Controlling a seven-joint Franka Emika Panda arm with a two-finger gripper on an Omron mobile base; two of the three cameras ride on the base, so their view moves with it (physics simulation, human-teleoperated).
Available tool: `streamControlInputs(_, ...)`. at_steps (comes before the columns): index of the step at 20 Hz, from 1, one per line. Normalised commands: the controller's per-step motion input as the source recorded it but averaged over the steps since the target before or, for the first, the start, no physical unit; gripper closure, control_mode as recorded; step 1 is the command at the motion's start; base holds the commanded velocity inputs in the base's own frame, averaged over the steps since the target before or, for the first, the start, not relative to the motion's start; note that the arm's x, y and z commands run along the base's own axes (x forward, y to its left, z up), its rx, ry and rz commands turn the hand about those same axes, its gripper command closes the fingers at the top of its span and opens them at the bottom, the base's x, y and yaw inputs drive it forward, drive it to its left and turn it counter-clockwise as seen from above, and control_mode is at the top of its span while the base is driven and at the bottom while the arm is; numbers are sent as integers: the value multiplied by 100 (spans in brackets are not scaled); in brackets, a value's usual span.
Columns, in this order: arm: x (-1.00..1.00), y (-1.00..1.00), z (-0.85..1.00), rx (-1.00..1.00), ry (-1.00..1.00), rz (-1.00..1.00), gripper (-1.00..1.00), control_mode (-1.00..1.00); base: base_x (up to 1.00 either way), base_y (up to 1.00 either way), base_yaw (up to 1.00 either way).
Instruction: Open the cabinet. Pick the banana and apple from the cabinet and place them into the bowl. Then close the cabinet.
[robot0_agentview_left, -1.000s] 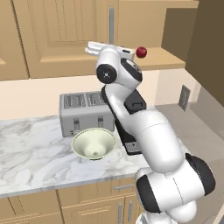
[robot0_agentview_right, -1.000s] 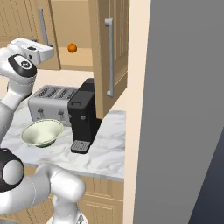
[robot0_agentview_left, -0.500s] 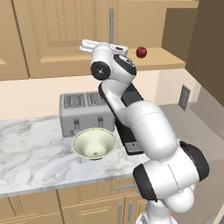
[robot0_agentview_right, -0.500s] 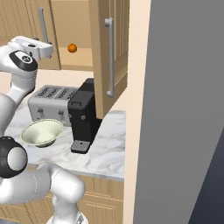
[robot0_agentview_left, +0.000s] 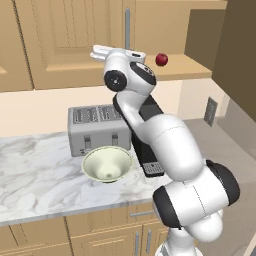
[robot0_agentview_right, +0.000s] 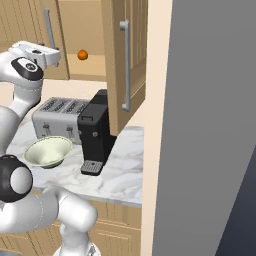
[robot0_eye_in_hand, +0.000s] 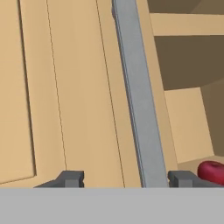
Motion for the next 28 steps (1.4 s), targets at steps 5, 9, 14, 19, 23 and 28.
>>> streamControlInputs(5,9,0,0,0,0,0,100,-100,0,0,0)
streamControlInputs(9,0,0,0,0,0,0,100,-100,0,0,0)
streamControlInputs(14,0,0,0,0,0,0,100,-100,0,0,0)
streamControlInputs(19,0,-12,0,0,0,3,100,-100,0,0,0)
streamControlInputs(23,8,-8,0,0,3,0,100,-100,0,0,0)
streamControlInputs(28,1,-2,0,0,0,0,100,-100,0,0,0)
